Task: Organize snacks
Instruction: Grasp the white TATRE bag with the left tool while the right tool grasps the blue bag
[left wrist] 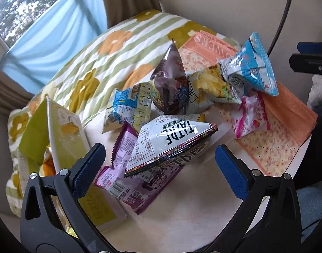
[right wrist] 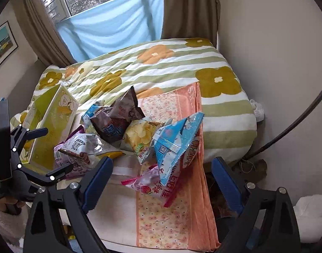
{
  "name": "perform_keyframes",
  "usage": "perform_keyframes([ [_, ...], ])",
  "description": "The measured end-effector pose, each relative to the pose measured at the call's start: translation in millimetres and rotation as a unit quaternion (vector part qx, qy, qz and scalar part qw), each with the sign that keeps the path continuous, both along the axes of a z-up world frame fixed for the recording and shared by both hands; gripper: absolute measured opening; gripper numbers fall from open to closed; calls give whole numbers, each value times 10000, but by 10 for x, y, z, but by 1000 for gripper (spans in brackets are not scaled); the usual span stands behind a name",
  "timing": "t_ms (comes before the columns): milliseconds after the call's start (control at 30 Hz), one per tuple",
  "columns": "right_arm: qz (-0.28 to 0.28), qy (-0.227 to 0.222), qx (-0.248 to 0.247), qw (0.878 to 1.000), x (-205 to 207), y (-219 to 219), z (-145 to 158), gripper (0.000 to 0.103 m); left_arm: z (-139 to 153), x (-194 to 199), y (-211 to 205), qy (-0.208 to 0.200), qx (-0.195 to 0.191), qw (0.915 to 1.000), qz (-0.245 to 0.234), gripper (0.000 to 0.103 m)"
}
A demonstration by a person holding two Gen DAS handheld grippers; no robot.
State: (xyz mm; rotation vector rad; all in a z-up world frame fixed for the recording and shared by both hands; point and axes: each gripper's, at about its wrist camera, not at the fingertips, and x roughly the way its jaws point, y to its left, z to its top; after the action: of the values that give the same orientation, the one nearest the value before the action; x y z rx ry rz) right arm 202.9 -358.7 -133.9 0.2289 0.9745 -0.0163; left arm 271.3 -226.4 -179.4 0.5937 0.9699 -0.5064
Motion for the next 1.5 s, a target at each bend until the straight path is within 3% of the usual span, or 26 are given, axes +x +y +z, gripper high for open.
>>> perform_keyframes([
  [267,-175,179,100,9996,162,-184,-306,94,-334,222,-110,225,513,9969,-550,103],
  [567,-151,452,126,9988,394,-182,-554,94,-567,422,-174,655,539,9916,-976,103],
  [667,-154,496,128,9986,453,-179,-592,94,-599,433,-190,867,421,9892,-1102,84],
  [933,-102,586,-59,9982,571,-166,-687,94,-593,478,-185,1036,248,9887,-1053,69],
  [1200,63,668,-400,9969,687,-137,-781,93,-509,461,-120,1098,78,9897,-913,63],
  [1300,129,697,-527,9961,714,-120,-801,87,-470,428,-95,1092,44,9900,-891,63],
  [1367,190,740,-612,9952,726,-100,-812,75,-446,401,-92,1067,38,9904,-878,63],
  [1500,315,731,-685,9945,708,-61,-799,68,-369,347,-49,1013,-21,9916,-807,63],
])
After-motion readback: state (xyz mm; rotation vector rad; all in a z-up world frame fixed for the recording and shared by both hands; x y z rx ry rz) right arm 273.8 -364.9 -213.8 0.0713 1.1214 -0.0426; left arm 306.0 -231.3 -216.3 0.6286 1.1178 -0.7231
